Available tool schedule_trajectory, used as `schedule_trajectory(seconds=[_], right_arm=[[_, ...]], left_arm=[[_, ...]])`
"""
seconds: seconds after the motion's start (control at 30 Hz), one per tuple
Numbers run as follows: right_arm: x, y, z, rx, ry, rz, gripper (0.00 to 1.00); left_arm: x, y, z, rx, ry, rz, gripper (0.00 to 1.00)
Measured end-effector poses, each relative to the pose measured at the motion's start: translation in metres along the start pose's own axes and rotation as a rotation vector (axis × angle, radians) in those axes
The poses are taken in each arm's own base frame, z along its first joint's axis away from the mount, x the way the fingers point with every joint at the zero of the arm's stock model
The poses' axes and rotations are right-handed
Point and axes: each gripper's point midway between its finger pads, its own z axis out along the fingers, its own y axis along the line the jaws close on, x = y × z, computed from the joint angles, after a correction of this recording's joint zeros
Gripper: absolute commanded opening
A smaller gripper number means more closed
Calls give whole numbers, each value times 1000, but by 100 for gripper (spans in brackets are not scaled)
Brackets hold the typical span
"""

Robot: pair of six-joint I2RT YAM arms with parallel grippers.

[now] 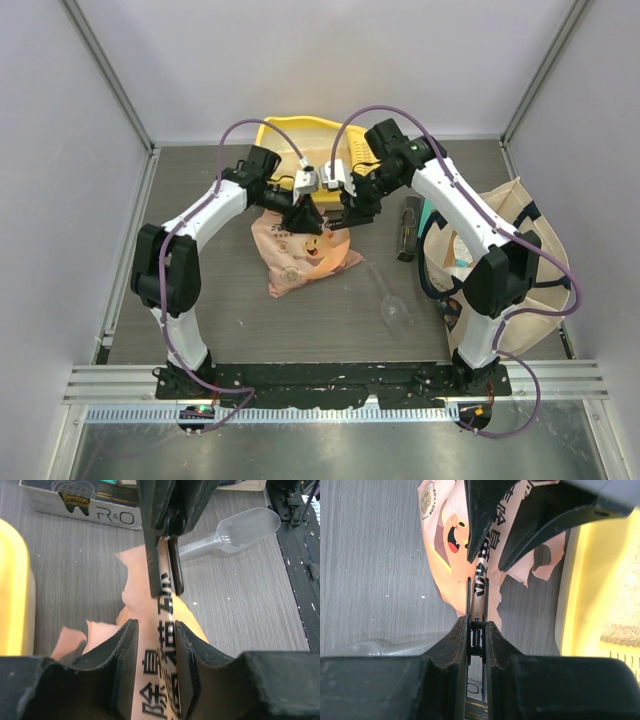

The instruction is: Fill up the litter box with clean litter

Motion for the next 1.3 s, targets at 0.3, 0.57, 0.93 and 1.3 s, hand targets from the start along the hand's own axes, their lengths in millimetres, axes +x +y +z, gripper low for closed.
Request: schedule_trajectory(seconds=[0.3,0.57,0.93,1.3], right_arm=[[-7,0,7,4,20,-14,1],[-5,-2,31,-22,21,42,1],[-28,-5,50,-21,-64,142,1],[-18,-1,67,-36,-108,220,1]], left_arm=[[8,2,-45,-94,-14,-54,40],[24,-9,-52,-83,8,-94,35],[30,-26,-54,-83,9,-85,34],[33,-26,-57,-105,6,-119,34]])
